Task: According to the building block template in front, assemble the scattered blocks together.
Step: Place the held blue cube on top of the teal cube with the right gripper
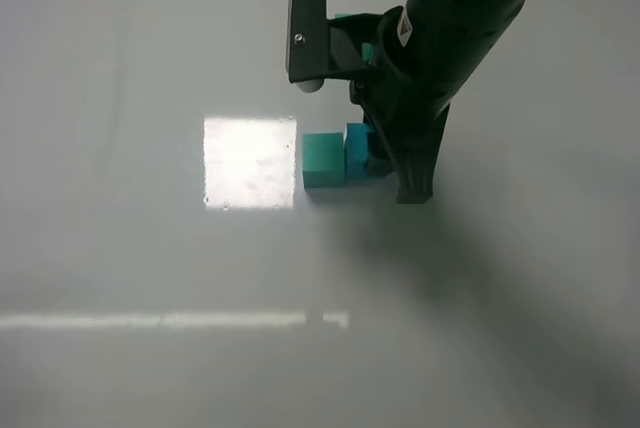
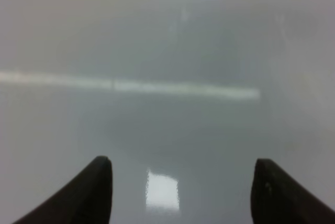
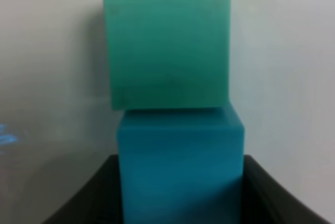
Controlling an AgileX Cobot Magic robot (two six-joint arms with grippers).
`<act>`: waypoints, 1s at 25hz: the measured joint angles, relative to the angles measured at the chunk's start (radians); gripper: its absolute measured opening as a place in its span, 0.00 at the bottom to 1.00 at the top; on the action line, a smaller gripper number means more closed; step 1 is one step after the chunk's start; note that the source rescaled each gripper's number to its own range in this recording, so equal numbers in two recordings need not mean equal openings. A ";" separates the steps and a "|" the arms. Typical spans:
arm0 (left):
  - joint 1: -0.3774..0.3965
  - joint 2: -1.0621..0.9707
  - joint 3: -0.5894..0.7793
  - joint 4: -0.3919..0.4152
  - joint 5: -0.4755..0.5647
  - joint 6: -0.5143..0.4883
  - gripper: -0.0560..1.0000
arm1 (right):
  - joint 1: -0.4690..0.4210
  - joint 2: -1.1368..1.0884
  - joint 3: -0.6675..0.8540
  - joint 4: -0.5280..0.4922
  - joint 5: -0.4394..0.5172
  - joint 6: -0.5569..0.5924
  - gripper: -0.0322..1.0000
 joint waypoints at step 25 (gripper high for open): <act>0.000 0.000 0.000 0.000 0.000 0.003 0.62 | 0.000 0.024 0.000 0.029 0.005 0.043 0.43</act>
